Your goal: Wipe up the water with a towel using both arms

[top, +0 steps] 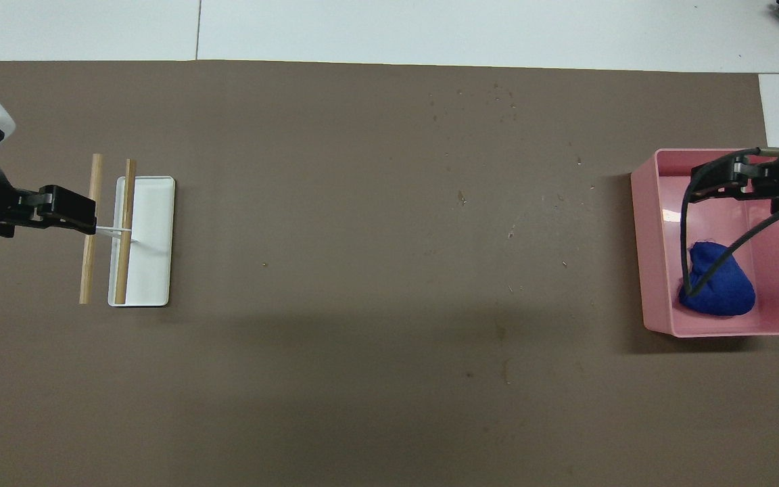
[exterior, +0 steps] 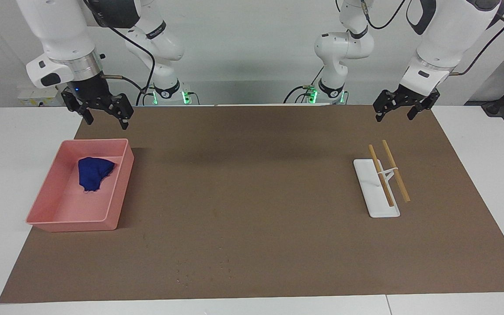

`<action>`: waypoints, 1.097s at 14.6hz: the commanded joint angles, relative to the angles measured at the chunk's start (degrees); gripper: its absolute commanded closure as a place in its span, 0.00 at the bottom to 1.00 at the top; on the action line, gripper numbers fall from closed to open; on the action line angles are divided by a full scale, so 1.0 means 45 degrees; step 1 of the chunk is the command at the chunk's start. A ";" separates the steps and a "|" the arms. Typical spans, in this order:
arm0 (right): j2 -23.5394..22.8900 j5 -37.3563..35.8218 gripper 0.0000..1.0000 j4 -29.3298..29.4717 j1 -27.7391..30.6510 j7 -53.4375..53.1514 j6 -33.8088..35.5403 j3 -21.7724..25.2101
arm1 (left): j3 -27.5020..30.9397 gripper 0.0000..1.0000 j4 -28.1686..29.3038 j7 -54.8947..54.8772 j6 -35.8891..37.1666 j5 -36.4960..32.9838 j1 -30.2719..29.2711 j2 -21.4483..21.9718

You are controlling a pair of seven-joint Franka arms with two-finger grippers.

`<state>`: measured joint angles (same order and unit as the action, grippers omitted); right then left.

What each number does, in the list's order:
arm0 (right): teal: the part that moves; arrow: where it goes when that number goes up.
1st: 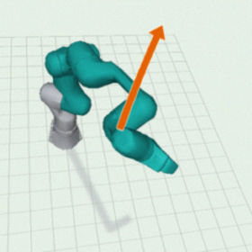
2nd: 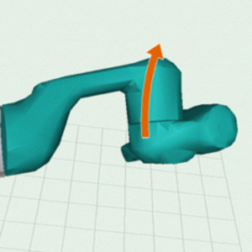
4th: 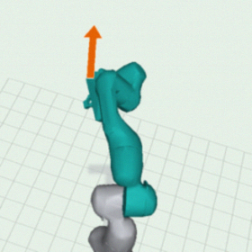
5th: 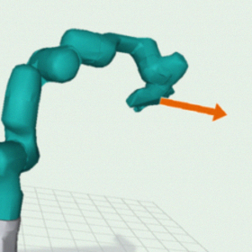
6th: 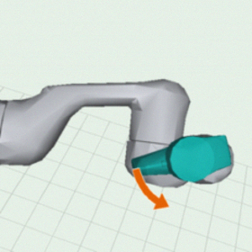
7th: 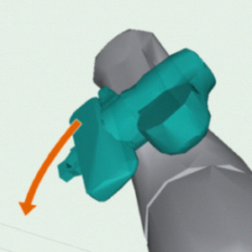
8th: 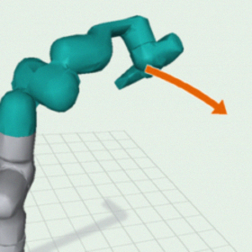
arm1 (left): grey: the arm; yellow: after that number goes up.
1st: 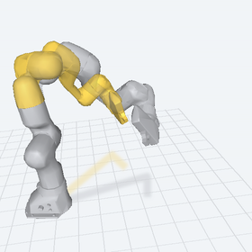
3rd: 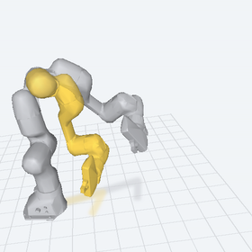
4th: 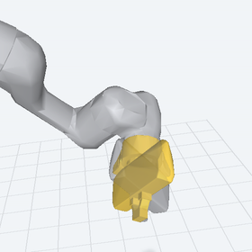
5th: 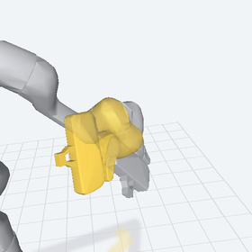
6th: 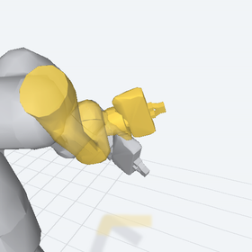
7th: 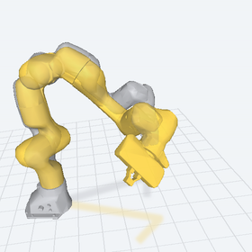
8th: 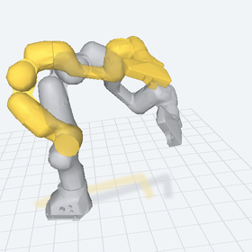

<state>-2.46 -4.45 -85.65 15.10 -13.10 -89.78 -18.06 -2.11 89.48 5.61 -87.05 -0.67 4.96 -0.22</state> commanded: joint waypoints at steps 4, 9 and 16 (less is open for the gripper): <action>0.0273 0.0345 0.00 -0.0008 -0.2748 0.0138 0.0771 0.3268 | 0.0040 0.00 0.0408 0.0062 -0.0148 0.0033 0.0011 0.0341; 0.0585 0.0364 0.00 -0.0299 -0.3161 0.0586 0.1062 0.3857 | 0.0040 0.00 0.0408 0.0062 -0.0148 0.0013 0.0011 0.0341; 0.1231 0.0989 0.00 -0.1317 -0.3298 0.0881 0.0752 0.3916 | 0.0040 0.00 0.0408 0.0063 -0.0148 0.0013 0.0011 0.0341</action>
<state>1.20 -1.00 -88.95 0.95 -10.45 -85.14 -1.06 -2.11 89.48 5.61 -87.05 -0.68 4.96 -0.22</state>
